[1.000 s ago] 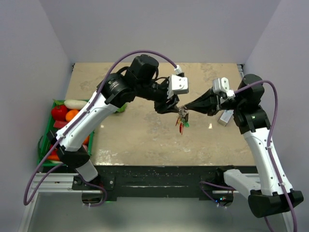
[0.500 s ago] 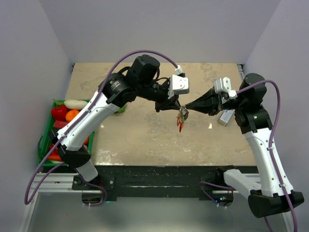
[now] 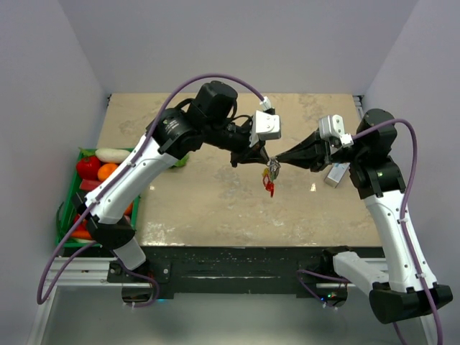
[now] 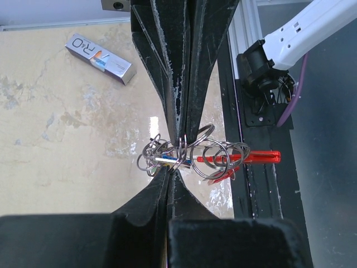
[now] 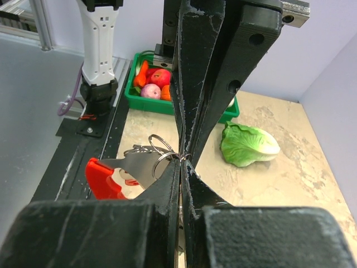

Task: Remove the keys from the keyring

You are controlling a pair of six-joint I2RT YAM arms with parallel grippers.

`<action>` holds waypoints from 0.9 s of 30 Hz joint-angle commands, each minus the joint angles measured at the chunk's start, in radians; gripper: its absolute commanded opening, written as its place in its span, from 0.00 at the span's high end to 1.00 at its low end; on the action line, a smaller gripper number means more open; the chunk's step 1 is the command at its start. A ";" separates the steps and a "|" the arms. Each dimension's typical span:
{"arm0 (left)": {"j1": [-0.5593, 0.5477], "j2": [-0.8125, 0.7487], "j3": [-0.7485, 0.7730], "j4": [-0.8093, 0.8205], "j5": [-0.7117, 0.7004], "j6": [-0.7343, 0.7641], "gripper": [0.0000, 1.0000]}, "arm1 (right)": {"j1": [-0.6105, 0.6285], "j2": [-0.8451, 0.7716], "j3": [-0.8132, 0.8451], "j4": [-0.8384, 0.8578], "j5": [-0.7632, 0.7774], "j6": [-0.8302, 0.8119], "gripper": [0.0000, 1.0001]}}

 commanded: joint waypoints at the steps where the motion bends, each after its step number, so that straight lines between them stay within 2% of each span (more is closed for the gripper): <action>1: 0.002 -0.001 0.041 0.028 0.044 -0.017 0.98 | -0.003 -0.001 0.028 0.039 0.008 0.001 1.00; 2: 0.002 -0.003 0.041 0.029 0.041 -0.015 0.92 | -0.004 -0.001 0.024 0.037 0.008 0.001 1.00; 7: 0.004 -0.033 0.048 0.023 0.034 -0.008 0.89 | -0.004 -0.007 0.012 0.037 0.012 0.000 1.00; 15: 0.005 -0.044 0.054 0.020 0.054 -0.006 0.75 | -0.010 -0.004 0.012 0.051 0.015 0.015 1.00; 24: 0.008 -0.043 0.074 0.019 0.070 -0.004 0.74 | -0.013 -0.001 0.006 0.056 0.015 0.021 1.00; 25: 0.008 -0.043 0.076 0.020 0.074 -0.004 0.75 | -0.012 -0.001 0.003 0.057 0.015 0.023 1.00; 27: 0.008 -0.038 0.074 0.020 0.080 -0.004 0.83 | -0.012 0.000 0.003 0.062 0.012 0.029 1.00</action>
